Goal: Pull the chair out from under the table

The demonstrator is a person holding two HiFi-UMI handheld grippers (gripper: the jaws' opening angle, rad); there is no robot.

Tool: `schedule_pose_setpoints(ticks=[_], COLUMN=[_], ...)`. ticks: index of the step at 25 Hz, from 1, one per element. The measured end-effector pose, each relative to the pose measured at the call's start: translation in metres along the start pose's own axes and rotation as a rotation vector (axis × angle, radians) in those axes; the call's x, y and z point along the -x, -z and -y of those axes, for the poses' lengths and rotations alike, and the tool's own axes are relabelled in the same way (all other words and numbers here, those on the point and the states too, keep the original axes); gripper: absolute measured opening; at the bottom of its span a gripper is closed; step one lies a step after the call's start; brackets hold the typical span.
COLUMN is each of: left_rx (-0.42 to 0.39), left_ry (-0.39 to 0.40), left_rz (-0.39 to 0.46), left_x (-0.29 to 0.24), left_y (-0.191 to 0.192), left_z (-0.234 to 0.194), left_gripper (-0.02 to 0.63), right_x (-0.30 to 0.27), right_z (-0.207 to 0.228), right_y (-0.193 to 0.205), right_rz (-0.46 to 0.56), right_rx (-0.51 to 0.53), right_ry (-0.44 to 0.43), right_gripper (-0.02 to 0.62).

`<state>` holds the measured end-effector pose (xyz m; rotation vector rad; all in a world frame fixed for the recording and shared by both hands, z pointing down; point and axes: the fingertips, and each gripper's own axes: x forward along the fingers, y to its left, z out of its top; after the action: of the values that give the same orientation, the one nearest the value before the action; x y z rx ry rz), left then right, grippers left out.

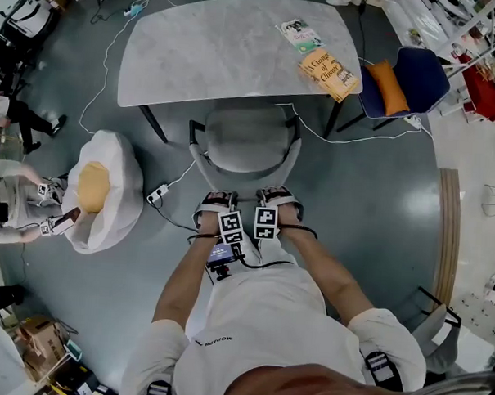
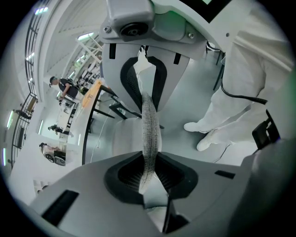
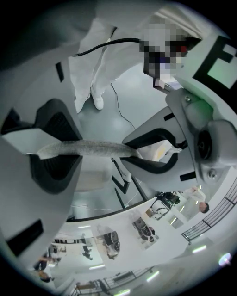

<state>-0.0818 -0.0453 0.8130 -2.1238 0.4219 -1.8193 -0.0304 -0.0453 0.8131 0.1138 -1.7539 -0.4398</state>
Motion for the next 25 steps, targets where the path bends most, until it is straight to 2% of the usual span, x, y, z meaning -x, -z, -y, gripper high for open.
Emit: schedule_pose_setpoints(ticks=[22,25], left_rx=[0.034,0.036], left_ry=[0.048,0.052], left_rz=[0.010,0.013], left_x=[0.031,0.032], left_y=[-0.018,-0.014], left_z=[0.064,0.062], left_gripper=[0.069,0.069], right_x=[0.029,0.027], right_z=[-0.068,-0.067], right_y=[-0.003,-0.007], right_rz=[0.007,0.009], right_rx=[0.026,0.025], right_ry=[-0.042,-0.044], right_gripper=[0.084,0.084])
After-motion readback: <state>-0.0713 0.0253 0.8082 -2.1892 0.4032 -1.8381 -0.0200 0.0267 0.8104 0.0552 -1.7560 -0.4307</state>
